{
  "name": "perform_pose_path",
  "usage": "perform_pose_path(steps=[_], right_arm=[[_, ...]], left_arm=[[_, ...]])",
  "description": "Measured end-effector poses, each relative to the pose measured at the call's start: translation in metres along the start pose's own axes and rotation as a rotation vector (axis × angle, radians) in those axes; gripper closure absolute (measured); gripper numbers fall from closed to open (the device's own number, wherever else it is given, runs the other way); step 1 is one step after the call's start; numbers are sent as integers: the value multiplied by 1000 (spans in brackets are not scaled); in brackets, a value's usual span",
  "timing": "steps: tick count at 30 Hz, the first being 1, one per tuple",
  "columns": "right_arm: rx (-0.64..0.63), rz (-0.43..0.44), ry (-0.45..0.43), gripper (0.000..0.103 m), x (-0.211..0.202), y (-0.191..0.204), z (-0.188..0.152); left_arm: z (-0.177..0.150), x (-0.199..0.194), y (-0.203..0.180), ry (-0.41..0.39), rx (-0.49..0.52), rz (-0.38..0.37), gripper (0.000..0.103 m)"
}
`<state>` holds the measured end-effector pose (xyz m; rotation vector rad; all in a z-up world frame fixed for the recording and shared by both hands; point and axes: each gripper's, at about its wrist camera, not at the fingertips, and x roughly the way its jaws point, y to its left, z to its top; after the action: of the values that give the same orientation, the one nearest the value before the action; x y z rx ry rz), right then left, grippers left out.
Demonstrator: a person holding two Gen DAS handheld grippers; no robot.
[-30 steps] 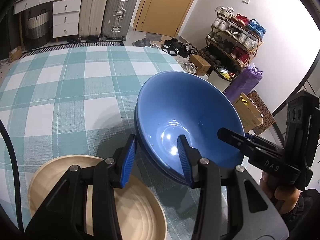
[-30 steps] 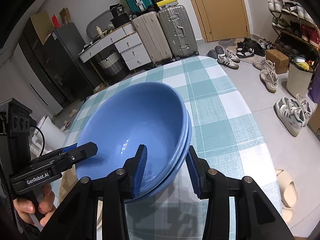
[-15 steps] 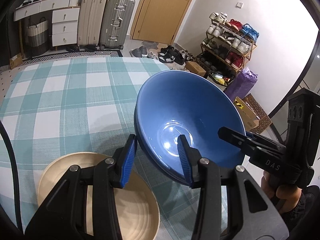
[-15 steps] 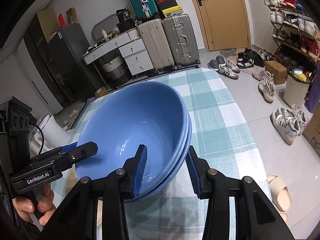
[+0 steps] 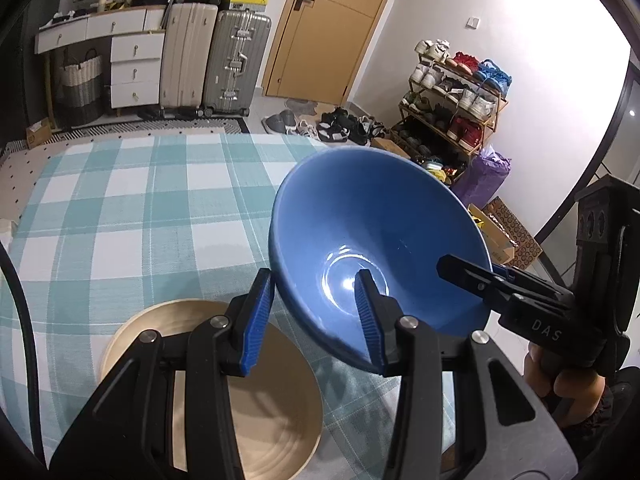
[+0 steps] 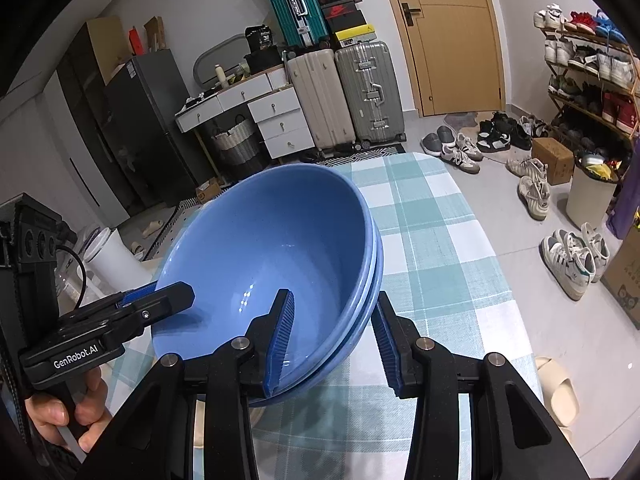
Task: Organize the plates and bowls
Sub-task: 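Lift the bowl stack with both tools and carry it toward the cream plates, then lower the held bowl stack with both tools onto the cream plate stack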
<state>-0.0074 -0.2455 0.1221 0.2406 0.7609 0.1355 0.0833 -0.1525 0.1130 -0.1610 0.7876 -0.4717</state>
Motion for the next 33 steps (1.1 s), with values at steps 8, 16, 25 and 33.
perform_pose_path(steps=[8,16,25,33], right_arm=[[-94,-77,-26,63,16,20,-8],[-64,-75,11,63,24,-7,-19],[28,-21,53,68,41,-38,-34],[72,-35,70,78,44,-50,-39]], left_arm=[[-10,-4,1,29,-4,34,64],[-36,24,8,111,-17,40,67],[-50,75,9,229,-17,56,67],[-57,92,-2,254,-12,-15,69]])
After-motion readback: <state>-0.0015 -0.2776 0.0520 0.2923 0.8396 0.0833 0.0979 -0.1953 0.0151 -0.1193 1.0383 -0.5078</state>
